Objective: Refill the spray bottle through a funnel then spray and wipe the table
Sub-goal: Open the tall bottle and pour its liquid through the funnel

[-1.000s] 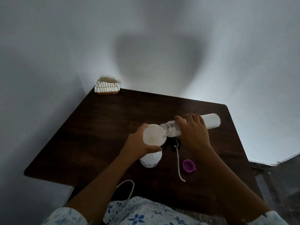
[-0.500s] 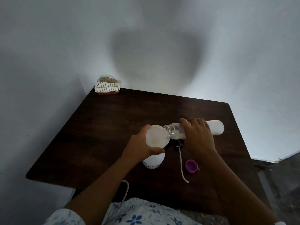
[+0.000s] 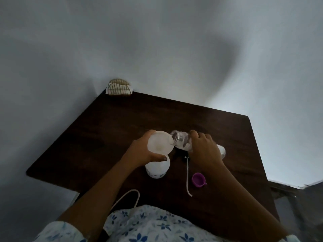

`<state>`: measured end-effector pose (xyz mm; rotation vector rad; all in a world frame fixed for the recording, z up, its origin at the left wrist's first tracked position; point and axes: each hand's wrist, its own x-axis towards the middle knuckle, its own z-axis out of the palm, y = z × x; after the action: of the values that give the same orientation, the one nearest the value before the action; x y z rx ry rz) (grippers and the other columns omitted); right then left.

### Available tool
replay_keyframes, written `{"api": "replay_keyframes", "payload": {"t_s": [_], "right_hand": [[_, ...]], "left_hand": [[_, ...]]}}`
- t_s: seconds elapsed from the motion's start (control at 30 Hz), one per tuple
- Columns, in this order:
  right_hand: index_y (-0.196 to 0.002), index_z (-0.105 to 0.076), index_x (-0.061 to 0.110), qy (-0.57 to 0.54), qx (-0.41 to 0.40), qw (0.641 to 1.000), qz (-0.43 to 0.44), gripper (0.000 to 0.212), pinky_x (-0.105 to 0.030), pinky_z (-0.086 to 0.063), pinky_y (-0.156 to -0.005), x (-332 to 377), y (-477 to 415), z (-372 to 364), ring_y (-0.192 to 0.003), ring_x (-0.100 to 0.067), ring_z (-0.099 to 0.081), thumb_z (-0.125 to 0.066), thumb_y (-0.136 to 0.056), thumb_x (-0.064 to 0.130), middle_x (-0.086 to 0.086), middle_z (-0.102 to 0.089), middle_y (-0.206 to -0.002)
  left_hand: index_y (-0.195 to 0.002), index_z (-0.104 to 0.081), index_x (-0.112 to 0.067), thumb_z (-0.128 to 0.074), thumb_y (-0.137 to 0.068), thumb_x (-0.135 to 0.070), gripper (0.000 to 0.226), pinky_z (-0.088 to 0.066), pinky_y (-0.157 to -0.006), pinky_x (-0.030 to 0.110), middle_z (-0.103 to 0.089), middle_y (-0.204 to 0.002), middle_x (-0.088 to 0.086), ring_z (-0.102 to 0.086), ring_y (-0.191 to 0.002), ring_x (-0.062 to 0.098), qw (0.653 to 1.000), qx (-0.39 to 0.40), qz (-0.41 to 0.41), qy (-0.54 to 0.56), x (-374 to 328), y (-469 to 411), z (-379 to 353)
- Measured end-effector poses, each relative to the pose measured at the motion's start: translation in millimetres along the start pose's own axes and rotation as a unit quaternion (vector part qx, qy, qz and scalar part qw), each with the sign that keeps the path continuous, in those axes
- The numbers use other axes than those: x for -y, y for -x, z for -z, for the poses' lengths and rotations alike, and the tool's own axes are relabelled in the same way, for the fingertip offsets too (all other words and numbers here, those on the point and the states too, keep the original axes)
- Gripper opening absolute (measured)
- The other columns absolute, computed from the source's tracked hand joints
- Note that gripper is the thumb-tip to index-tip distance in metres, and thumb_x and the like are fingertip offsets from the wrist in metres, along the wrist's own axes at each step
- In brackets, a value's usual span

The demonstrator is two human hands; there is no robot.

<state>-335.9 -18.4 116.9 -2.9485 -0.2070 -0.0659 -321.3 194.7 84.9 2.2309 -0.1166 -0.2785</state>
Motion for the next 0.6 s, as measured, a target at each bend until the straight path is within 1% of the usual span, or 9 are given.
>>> {"api": "replay_keyframes", "payload": {"t_s": [0.13,0.27,0.33,0.4,0.5,0.6], "right_hand": [[-0.132,-0.038,0.017,-0.037,0.015,0.999,-0.007,0.057,-0.035,-0.043,-0.094,-2,0,-1,-0.116,-0.023,-0.049,-0.064,-0.082,0.022,-0.006,-0.055,-0.125],[-0.128,-0.039,0.021,-0.097,0.042,0.994,-0.04,0.057,-0.029,-0.045,-0.087,-7,-2,1,-0.107,-0.015,-0.052,-0.068,-0.08,0.026,-0.001,-0.057,-0.119],[-0.127,-0.04,0.022,-0.12,0.047,0.991,-0.047,0.059,-0.029,-0.046,-0.087,-10,-3,2,-0.105,-0.014,-0.054,-0.071,-0.077,0.027,0.001,-0.057,-0.118],[-0.127,-0.04,0.022,-0.132,0.048,0.989,-0.046,0.061,-0.029,-0.046,-0.087,-10,-3,3,-0.105,-0.014,-0.054,-0.073,-0.076,0.027,0.001,-0.057,-0.119],[-0.124,-0.042,0.021,-0.145,0.039,0.988,-0.032,0.058,-0.025,-0.044,-0.081,-8,-4,5,-0.101,-0.014,-0.055,-0.073,-0.076,0.027,0.0,-0.059,-0.116],[-0.123,-0.042,0.019,-0.149,0.026,0.988,-0.018,0.057,-0.025,-0.042,-0.077,-6,-7,7,-0.098,-0.015,-0.055,-0.073,-0.075,0.029,-0.001,-0.06,-0.113]], "left_hand": [[-0.136,-0.029,-0.033,-0.084,-0.055,-0.044,0.098,-0.047,-0.092,0.035,-0.047,-0.131,-0.003,-0.048,-0.115,0.016,1.0,0.009,0.002,-0.009,-1,-1,0],[-0.131,-0.031,-0.04,-0.08,-0.044,-0.059,0.102,-0.05,-0.091,0.037,-0.053,-0.126,-0.007,-0.051,-0.112,0.014,1.0,0.009,0.009,-0.024,2,-2,0],[-0.131,-0.031,-0.041,-0.077,-0.041,-0.064,0.103,-0.05,-0.091,0.037,-0.054,-0.124,-0.008,-0.053,-0.111,0.013,0.999,0.011,0.007,-0.032,2,-2,1],[-0.132,-0.031,-0.039,-0.077,-0.042,-0.062,0.103,-0.049,-0.091,0.034,-0.054,-0.123,-0.008,-0.053,-0.11,0.012,0.999,0.009,0.001,-0.037,3,-2,2],[-0.135,-0.029,-0.036,-0.08,-0.05,-0.053,0.101,-0.048,-0.09,0.033,-0.054,-0.124,-0.006,-0.053,-0.109,0.015,0.999,0.012,0.002,-0.041,1,1,3],[-0.135,-0.025,-0.038,-0.077,-0.049,-0.059,0.103,-0.049,-0.091,0.036,-0.054,-0.126,-0.003,-0.054,-0.11,0.016,0.998,0.015,0.002,-0.06,0,2,5]]}}
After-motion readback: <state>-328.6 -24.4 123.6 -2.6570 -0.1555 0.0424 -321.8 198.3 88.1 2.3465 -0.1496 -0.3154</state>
